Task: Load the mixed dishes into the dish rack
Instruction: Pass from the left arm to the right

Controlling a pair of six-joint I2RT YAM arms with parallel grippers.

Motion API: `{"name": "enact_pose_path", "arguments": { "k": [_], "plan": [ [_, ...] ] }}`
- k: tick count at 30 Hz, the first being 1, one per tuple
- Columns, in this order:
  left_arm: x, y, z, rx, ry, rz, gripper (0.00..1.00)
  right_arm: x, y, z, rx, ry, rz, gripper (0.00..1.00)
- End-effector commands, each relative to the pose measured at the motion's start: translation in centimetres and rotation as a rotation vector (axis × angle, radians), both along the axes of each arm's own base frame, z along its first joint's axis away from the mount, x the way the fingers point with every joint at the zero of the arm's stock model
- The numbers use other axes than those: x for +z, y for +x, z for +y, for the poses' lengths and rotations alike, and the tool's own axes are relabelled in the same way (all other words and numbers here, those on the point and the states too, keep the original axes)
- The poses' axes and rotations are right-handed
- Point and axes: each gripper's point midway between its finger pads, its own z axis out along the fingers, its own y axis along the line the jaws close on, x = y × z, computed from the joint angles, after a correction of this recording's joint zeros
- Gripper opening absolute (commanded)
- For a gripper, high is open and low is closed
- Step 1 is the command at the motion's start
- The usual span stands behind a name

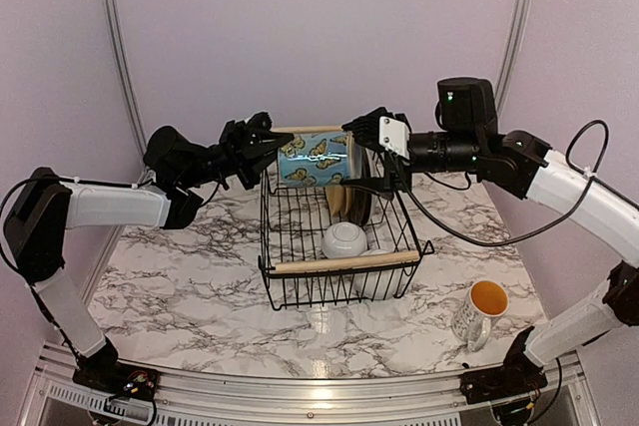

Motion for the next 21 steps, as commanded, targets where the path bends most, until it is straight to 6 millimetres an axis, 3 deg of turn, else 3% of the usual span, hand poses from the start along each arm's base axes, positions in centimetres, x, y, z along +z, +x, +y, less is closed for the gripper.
{"name": "enact_pose_path", "arguments": {
  "k": [1, 6, 10, 15, 21],
  "plan": [
    [4.3, -2.4, 2.6, 0.045, -0.187, -0.252, 0.15, 1.0, -0.2, 0.5, 0.013, 0.009, 0.006, 0.38],
    [1.9, -0.6, 3.2, 0.151, -0.053, -0.26, 0.34, 0.0, 0.5, 0.8, -0.001, -0.049, 0.04, 0.3],
    [-2.5, 2.0, 4.0, 0.259, 0.17, -0.212, 0.48, -0.4, 1.2, 1.2, -0.012, -0.08, 0.069, 0.28],
    [-7.7, 4.3, 6.7, 0.401, 0.492, -0.199, 0.53, -1.3, 2.1, 1.7, -0.029, -0.122, 0.101, 0.26],
    [-10.1, 4.5, 11.0, 0.531, 0.744, -0.247, 0.53, -4.0, 3.6, 2.7, -0.036, -0.255, 0.185, 0.25]
  ]
}}
